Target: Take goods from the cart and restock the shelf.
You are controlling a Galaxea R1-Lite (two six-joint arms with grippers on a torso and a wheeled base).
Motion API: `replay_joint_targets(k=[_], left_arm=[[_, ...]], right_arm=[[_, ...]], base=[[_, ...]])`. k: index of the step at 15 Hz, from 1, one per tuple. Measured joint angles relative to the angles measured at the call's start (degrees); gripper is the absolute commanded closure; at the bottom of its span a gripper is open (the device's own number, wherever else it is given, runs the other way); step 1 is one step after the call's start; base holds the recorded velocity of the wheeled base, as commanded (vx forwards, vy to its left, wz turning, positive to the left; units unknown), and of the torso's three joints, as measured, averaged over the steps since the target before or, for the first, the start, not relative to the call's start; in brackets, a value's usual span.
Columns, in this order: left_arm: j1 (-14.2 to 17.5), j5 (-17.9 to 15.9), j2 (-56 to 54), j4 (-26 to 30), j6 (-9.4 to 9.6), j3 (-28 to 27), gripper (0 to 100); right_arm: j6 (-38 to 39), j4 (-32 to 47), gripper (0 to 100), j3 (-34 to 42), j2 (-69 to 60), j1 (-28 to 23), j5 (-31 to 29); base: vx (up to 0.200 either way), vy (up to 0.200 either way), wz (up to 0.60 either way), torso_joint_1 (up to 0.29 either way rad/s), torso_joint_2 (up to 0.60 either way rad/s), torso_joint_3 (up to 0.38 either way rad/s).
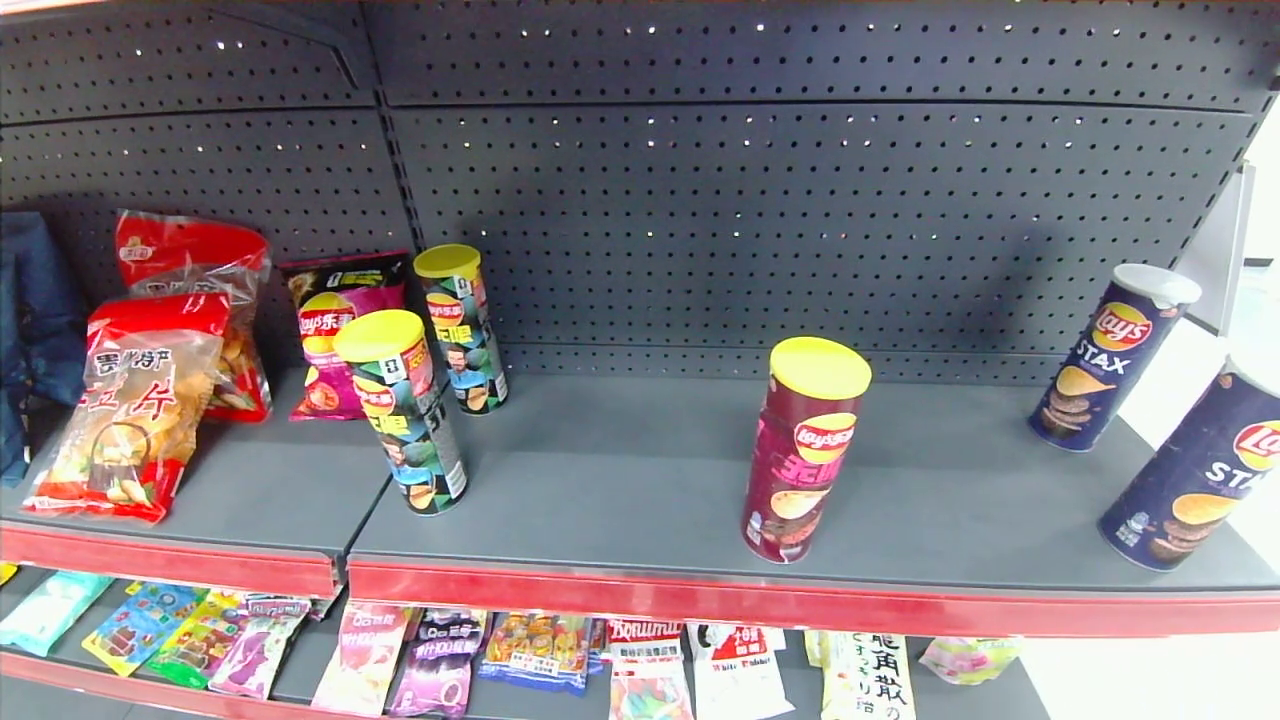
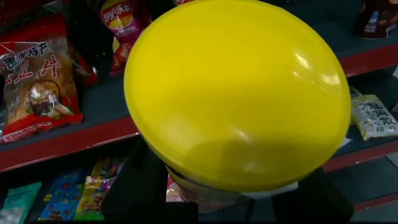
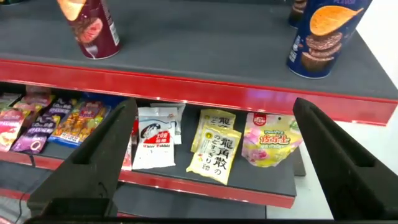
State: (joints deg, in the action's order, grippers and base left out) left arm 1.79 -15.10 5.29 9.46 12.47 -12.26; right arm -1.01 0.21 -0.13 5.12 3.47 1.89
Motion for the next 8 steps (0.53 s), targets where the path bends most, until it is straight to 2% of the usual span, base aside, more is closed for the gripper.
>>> replay_joint_targets(k=[4, 8], left_arm=[[0.0, 0.02, -0.06, 0.01, 0.0, 0.06, 100], [0.0, -0.02, -0.22, 0.04, 0.0, 0.33, 100]], right_arm=[[-0.02, 0.04, 0, -0.02, -0.61, -2.66, 0.02], [-0.07, -0.02, 0, 0.0, -3.61, -3.23, -0.33]], base=[[0.0, 0.0, 0.0, 0.0, 0.0, 0.0], [0.0, 0.0, 0.0, 0.0, 0.0, 0.0]])
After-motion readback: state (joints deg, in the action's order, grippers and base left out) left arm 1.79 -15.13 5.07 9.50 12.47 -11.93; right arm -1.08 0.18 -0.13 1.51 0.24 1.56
